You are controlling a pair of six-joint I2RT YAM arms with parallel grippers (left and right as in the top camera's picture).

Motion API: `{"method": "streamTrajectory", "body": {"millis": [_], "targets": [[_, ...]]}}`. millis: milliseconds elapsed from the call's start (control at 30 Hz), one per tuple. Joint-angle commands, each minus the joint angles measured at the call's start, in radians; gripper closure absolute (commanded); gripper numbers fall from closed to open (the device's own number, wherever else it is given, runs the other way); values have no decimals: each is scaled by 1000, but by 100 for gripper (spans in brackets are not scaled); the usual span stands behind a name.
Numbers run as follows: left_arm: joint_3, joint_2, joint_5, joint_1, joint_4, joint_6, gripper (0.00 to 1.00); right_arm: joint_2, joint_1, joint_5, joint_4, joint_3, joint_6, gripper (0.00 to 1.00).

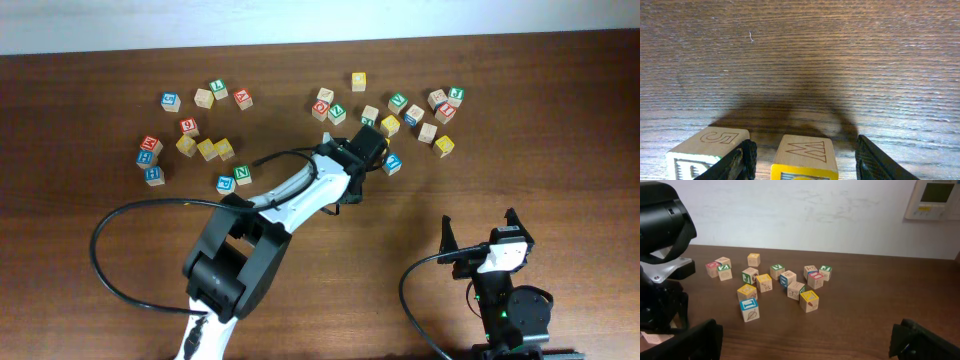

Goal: Spell out RSS

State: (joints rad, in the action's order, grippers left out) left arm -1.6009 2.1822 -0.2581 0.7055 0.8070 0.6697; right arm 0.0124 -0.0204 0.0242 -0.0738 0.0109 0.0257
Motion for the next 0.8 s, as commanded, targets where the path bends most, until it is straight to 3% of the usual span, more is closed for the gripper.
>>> {"method": "streamTrajectory", "body": {"millis": [0, 333, 500, 533, 567, 600, 767], "targets": [[-18, -77, 11, -4, 2, -5, 45, 0, -6, -2, -5, -5, -3, 2], [-20, -191, 11, -6, 0, -5, 49, 0, -6, -2, -5, -5, -4, 2], [-31, -274, 11, -34, -31, -6, 44, 0, -6, -2, -5, -5, -4, 2], [-31, -293, 11, -43, -47, -6, 41, 0, -6, -2, -5, -5, -3, 2], [-31, -303, 10, -50, -59, -6, 18, 0, -6, -2, -5, -5, -4, 2], [-31, -310, 10, -56, -67, -6, 4, 0, -6, -2, -5, -5, -4, 2], [-31, -314, -12, -116, -74, -5, 1, 0, -6, -2, -5, -5, -4, 2]]}}
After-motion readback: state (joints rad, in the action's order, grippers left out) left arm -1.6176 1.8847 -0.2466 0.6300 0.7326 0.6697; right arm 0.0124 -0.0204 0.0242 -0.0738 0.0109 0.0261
